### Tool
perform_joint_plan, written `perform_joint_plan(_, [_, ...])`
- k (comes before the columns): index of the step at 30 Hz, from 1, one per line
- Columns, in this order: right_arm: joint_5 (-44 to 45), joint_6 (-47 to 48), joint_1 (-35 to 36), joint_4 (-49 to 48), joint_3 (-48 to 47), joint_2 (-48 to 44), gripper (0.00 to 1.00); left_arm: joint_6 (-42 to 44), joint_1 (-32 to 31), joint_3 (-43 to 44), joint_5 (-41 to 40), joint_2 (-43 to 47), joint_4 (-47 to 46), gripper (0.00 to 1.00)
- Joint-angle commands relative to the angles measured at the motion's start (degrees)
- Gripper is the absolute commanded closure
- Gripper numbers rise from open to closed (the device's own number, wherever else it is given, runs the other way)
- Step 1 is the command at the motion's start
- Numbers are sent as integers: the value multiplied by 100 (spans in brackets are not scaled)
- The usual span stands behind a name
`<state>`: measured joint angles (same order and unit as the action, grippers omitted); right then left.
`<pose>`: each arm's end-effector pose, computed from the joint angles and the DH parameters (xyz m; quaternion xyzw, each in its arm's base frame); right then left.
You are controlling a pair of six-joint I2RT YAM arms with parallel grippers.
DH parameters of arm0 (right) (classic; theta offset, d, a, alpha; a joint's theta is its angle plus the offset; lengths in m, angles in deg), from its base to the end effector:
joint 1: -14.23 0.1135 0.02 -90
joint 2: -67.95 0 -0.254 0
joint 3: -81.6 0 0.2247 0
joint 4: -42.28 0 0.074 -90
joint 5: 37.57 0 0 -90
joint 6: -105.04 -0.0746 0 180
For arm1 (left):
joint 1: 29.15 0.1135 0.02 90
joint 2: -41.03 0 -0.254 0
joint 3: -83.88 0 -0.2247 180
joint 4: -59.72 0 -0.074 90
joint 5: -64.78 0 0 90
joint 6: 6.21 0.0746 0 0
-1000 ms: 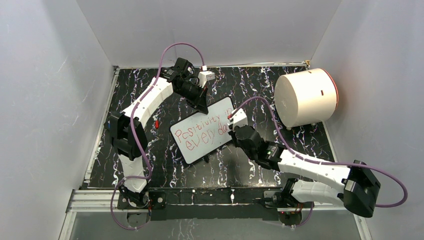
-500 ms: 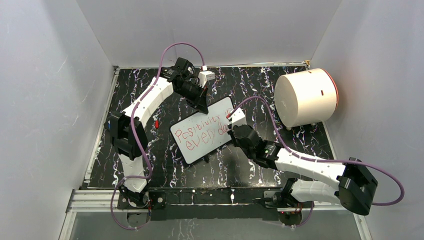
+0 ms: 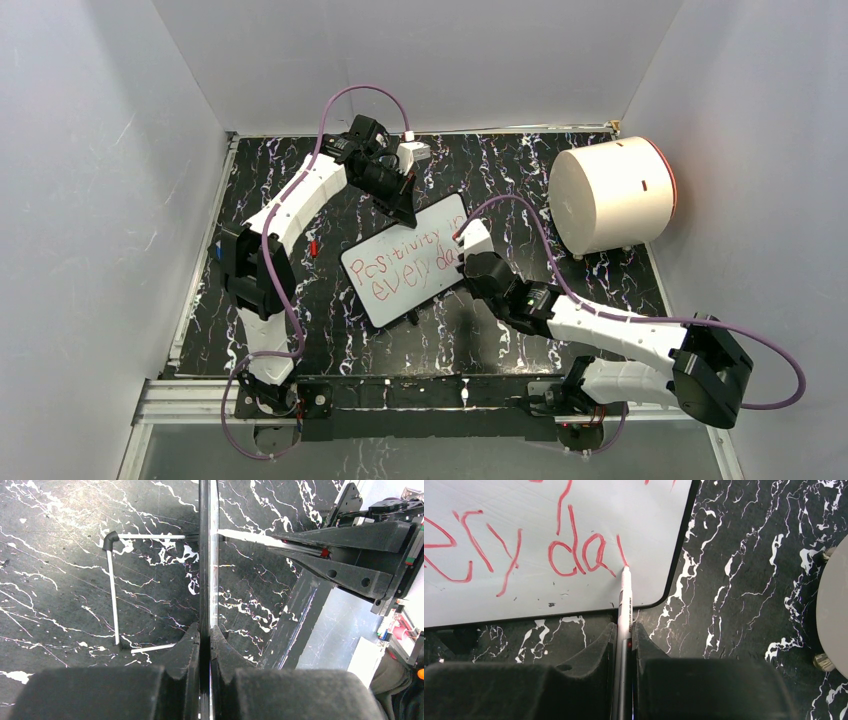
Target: Write a sentence on the whiteboard
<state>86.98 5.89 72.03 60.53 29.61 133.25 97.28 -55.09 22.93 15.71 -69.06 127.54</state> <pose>0.1679 0.1873 0.2216 -0.2112 0.8191 0.0409 0.5318 0.3353 -0.2174 0.2755 0.3928 0.8179 -0.3621 0.2135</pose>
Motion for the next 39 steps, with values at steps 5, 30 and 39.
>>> perform_joint_plan(5, [383, -53, -38, -106, 72, -462, 100, 268, -175, -91, -392, -189, 339, 100])
perform_joint_plan(30, [17, 220, -274, -780, -239, 9, 100, 268, -175, -75, -357, -172, 339, 100])
perform_joint_plan(39, [-517, 76, -278, -121, -311, 153, 100, 268, -175, -83, -327, -163, 335, 100])
